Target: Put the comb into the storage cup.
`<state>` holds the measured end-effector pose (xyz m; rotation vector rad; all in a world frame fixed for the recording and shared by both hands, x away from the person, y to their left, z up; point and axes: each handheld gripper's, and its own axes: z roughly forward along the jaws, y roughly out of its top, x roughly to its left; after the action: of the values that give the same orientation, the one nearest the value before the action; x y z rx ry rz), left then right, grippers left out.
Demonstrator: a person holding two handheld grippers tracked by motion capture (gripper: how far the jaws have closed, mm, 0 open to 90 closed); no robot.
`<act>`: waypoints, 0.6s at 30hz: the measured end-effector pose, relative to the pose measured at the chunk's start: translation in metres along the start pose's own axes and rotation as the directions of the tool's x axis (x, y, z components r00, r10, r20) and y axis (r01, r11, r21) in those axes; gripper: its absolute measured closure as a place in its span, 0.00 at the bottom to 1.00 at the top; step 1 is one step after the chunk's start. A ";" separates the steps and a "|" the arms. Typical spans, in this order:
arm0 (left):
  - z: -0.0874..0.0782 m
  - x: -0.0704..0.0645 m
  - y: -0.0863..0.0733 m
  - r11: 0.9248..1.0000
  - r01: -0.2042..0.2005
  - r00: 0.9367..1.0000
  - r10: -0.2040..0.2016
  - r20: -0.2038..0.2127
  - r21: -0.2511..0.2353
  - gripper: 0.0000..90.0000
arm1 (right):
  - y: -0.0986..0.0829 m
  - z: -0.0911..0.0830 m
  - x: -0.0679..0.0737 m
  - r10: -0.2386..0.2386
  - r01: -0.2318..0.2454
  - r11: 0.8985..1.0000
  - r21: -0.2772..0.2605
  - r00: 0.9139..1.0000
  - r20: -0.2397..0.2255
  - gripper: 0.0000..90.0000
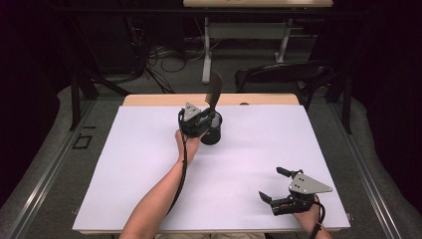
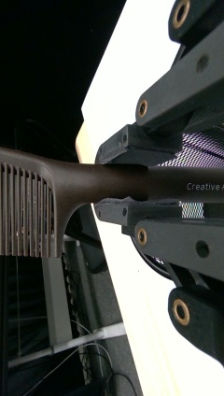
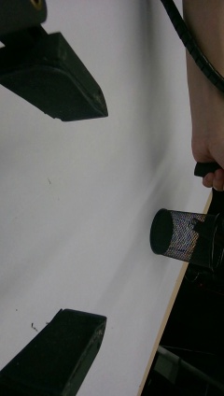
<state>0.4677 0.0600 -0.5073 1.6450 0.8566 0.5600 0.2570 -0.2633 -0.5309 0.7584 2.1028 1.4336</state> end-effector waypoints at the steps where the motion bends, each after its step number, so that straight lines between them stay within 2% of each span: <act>1: 0.000 0.000 0.000 1.000 0.000 1.000 0.000 0.001 0.002 0.81 | 0.000 0.000 0.000 -0.001 0.001 1.000 0.000 1.000 0.000 0.02; 9: 0.002 -0.001 -0.004 1.000 -0.001 1.000 0.001 -0.009 0.006 0.81 | 0.000 0.000 0.000 0.000 0.000 1.000 0.000 1.000 0.000 0.02; 14: 0.003 -0.003 -0.007 1.000 -0.014 1.000 0.014 -0.020 0.020 0.80 | 0.000 0.000 0.000 -0.001 0.001 1.000 -0.001 1.000 -0.001 0.02; 16: 0.002 -0.003 -0.007 1.000 -0.022 1.000 0.023 -0.017 0.012 0.80 | 0.000 0.000 0.000 -0.001 0.001 1.000 0.000 1.000 -0.001 0.02; 18: 0.000 -0.004 -0.006 1.000 -0.028 0.999 0.028 -0.017 0.005 0.67 | 0.000 0.000 0.000 0.000 0.000 1.000 -0.001 1.000 -0.002 0.02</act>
<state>0.4639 0.0570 -0.5129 1.6605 0.8487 0.5929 0.2569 -0.2633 -0.5308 0.7568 2.1037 1.4354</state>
